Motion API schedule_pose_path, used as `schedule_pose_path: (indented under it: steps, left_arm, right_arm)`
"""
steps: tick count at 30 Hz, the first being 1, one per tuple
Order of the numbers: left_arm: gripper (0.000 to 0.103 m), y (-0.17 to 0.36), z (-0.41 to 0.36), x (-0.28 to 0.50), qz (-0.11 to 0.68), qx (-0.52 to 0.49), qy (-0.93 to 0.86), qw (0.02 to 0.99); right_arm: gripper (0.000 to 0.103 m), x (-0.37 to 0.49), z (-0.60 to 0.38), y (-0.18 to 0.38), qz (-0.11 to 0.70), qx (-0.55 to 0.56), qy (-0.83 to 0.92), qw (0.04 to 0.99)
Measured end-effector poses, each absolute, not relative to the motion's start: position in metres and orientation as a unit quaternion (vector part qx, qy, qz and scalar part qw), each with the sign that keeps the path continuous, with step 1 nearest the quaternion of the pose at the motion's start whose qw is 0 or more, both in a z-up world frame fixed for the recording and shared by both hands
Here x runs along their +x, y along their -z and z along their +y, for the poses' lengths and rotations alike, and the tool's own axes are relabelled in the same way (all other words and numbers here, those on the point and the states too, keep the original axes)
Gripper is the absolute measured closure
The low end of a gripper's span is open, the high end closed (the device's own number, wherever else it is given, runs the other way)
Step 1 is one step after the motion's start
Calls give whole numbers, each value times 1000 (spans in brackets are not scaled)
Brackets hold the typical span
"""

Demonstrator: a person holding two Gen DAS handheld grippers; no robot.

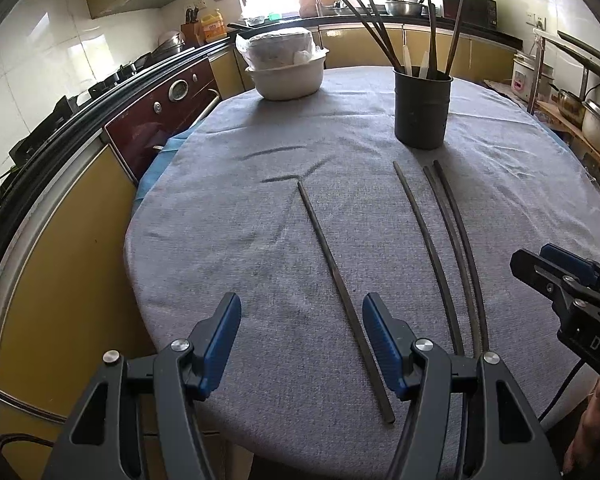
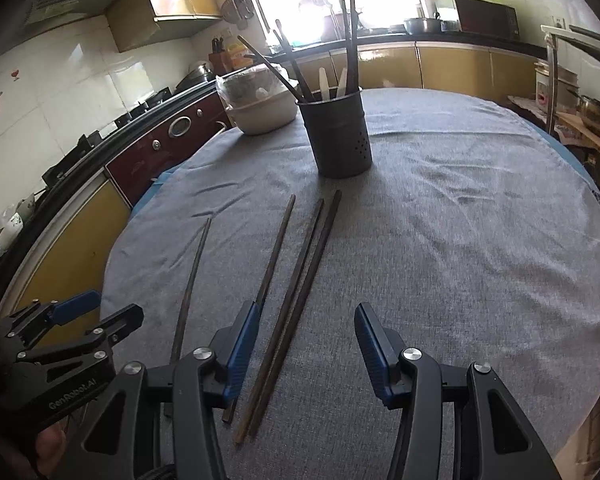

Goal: Organize utensils
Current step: 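Move both open grippers back over the remaining dark chopsticks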

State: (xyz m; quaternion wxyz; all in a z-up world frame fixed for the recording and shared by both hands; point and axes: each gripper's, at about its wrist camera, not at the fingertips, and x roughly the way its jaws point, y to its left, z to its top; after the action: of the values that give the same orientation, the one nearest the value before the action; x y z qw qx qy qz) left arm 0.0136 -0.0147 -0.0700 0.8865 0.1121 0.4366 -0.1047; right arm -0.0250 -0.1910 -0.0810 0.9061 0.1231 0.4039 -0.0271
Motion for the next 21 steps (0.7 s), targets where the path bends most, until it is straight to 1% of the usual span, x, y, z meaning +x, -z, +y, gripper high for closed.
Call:
schedule_pose_path:
  steps: [21]
  left_arm:
    - [39,78,-9,18,444,111,98,884]
  right_arm:
    - [51,-21,-189,83,412,137,21,901]
